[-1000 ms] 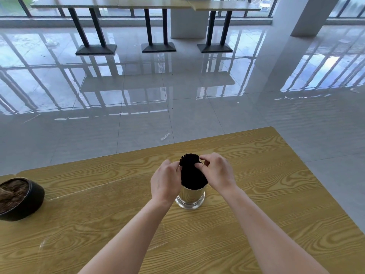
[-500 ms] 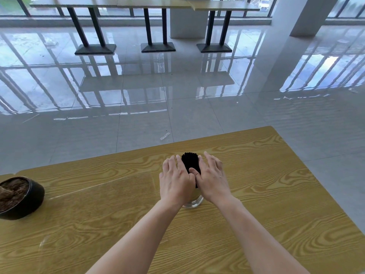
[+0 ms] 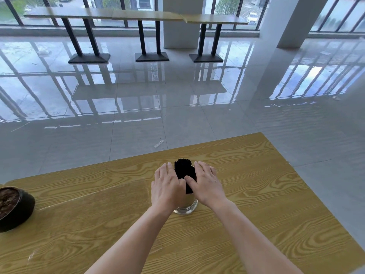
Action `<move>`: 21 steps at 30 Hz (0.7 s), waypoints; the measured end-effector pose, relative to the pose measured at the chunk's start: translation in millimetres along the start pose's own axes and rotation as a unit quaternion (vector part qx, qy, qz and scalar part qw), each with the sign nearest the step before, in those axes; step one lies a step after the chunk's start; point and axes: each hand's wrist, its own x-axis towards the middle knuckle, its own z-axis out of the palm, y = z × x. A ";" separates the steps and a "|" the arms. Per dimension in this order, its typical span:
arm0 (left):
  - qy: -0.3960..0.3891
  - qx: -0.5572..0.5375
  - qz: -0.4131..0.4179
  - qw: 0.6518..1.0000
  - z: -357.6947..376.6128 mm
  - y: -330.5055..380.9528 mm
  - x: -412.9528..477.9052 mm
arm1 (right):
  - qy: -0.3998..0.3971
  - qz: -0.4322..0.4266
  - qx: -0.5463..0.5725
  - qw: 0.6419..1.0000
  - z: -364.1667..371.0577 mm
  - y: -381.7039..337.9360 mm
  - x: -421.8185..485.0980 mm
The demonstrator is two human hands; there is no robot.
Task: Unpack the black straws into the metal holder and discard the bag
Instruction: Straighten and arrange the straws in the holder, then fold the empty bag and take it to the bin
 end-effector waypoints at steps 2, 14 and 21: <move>-0.005 -0.006 -0.004 1.000 -2.6 -2.6 -0.5 | 0.002 -0.001 0.008 1.000 -1.8 0.3 -1.3; 0.064 0.010 0.036 0.997 -39.6 -20.1 -20.7 | 0.117 -0.097 0.028 0.988 -27.4 -36.2 -17.8; 0.130 0.005 0.020 0.991 -79.4 -81.4 -56.8 | 0.178 -0.215 0.089 0.956 -22.4 -96.1 -44.0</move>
